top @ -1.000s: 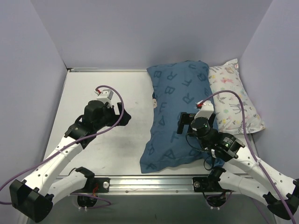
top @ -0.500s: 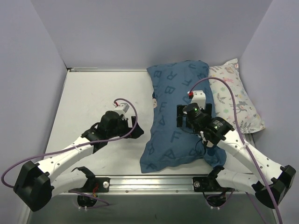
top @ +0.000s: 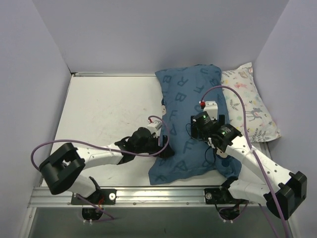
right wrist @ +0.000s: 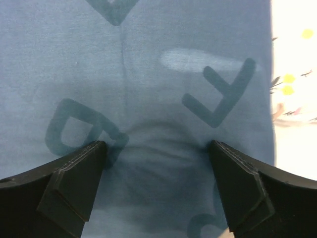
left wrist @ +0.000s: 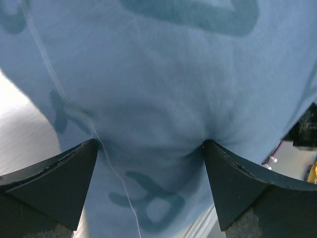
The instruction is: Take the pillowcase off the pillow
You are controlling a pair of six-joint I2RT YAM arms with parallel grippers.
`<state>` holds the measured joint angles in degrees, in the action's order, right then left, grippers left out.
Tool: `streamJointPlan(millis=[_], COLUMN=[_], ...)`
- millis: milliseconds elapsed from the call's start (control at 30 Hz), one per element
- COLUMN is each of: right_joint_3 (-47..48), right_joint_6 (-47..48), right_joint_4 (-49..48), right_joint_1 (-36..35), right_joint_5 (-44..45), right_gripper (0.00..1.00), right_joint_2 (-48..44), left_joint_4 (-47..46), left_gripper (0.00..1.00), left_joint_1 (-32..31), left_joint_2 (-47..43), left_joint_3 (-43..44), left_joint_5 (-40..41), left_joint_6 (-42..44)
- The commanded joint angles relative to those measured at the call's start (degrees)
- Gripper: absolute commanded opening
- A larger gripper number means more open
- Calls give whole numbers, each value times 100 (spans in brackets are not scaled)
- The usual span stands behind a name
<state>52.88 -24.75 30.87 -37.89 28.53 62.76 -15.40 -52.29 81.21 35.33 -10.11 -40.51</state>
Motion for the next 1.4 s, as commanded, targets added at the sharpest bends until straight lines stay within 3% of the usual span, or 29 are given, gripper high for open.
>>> streamJointPlan(millis=[0,33,67,100,133,167,233,267,333,367,433,467,500,567,600,633,667,733,767,800,833,867,967,1067,1167,1200,1233,1367], right_joint_3=[-164,-156,-147,-121,-94,-68,72,134,424,546,993,1179,1346,1934,2145,2408,2829,3130,3306,3351,3360,3325,3150,2869,2570,2491,2507,2674], right_joint_6=[-30,-3,23,32,32,32,49,76,85,93,85,67,-11,-108,-135,-118,-117,-135,-118,-126,-118,-161,39,111,32,6,-12,146], right_joint_4=[209,156,121,103,51,24,-28,-37,-73,-99,-169,-222,-283,-503,-564,-582,-582,-591,-582,-582,-582,-574,-574,-539,-626,-748,-793,-1179], right_joint_1=[27,27,10,18,18,1,-8,-25,-165,-244,-612,-754,-938,-1500,-1685,-1835,-2097,-2109,-2013,-1907,-1802,-1566,-1362,-941,112,437,988,1951], right_joint_5=[-409,-541,-655,-891,-998,-1095,-1446,-1595,-1868,-1939,-2131,-2202,-2290,-2597,-2677,-2704,-2661,-2713,-2704,-2739,-2783,-2801,-2601,-1818,-1782,-1790,-1999,-2369], right_gripper=[81,73,64,45,38,25,17,11,10,8,6,5,5,7,12,18,33,48,59,63,67,73,81,88,91,92,92,94], right_joint_2=[245,297,315,333,368,377,429,447,535,570,797,903,1026,1570,1781,2227,2432,2853,2943,3004,3022,2970,2523,2013,1792,1870,1967,2564], left_joint_4=[-842,-859,-860,-860,-851,-833,-667,-231,455,1346,2143,2503,2620,2953,3059,3182,3401,3560,3570,3614,3701,3745,3982,4045,4299,4352,4431,4563], left_gripper=[98,95,80,69,53,29,0,0,0,0,0,0,0,0,0,0,0,1,8,15,26,48,73,85,88,96,97,97], left_joint_1=[-158,-185,-193,-194,-194,-176,-124,-36,139,280,1007,1341,2145,2827,3500,3768,4031,4532,4622,4675,4693,4693,4702,4702,4667,4615,4553,4061], left_joint_2=[360,491,545,580,615,615,528,475,169,45,-401,-552,-701,-992,-1028,-941,-845,-433,-265,-98,217,350,642,528,466,457,396,185], left_joint_3=[457,501,562,589,606,615,703,781,1132,1282,1582,1617,1661,1932,2082,2492,2705,3275,3426,3619,3778,4049,4393,4701,5149,5298,5326,5265], left_joint_5=[106,123,141,167,193,254,334,517,851,966,1485,1451,1250,1169,1160,1143,1125,1012,785,678,633,546,658,895,958,923,940,1116], left_joint_6=[-299,-343,-448,-501,-606,-642,-686,-669,-590,-511,-502,-493,-484,-388,-326,-195,-133,-1,52,104,262,359,702,931,1063,1089,1141,1309])
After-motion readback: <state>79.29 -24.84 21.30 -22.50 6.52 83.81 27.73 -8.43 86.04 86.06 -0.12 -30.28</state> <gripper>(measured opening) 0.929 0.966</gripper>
